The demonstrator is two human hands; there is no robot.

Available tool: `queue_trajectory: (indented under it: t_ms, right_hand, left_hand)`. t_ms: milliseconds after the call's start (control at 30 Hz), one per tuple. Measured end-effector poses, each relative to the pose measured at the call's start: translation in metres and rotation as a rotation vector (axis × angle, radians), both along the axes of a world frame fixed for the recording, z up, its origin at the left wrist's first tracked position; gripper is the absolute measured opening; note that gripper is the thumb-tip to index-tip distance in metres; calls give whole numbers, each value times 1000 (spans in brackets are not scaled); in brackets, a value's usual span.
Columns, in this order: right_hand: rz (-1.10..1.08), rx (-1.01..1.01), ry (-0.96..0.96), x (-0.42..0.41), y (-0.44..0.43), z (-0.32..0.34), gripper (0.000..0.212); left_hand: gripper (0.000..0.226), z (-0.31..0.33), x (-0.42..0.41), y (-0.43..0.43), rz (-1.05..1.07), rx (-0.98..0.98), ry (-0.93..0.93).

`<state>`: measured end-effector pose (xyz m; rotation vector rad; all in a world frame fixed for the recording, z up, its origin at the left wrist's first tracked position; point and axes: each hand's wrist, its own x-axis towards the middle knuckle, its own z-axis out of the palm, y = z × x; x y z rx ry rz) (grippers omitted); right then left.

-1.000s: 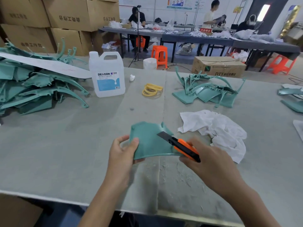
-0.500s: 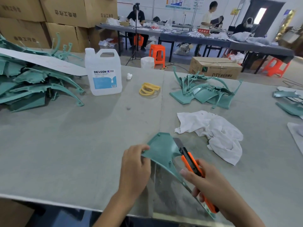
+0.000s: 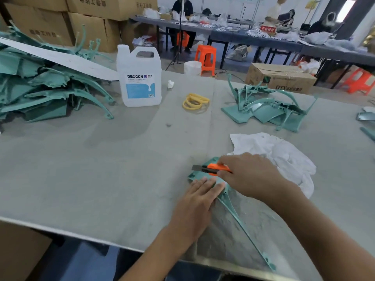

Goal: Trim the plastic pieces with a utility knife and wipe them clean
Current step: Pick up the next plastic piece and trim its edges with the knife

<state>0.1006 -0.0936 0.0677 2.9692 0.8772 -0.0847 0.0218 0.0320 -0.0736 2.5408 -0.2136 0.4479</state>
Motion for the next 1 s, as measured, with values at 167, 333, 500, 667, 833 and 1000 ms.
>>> queue_trajectory:
  t_ms: [167,333,500,667,833,1000]
  right_hand:
    - [75,-154,-32,16,30,-8,19]
    - [94,-206,0,22,37,-12,17]
    - [101,-213,10,23,36,-14,18]
    - [102,-190,13,24,32,-16,22]
    - [98,-151,34,24,29,-18,22]
    - [30,-213,-95,36,27,-22,17]
  left_hand:
    - [50,-2,0,0,-31,3,25]
    - [50,-1,0,2,-15,-10,32]
    - [50,-2,1,0,-17,-10,29]
    - [52,-5,2,1,-18,14,38]
    - [50,-5,2,0,-16,27,17]
    - [53,-6,-1,0,-9,30,-22]
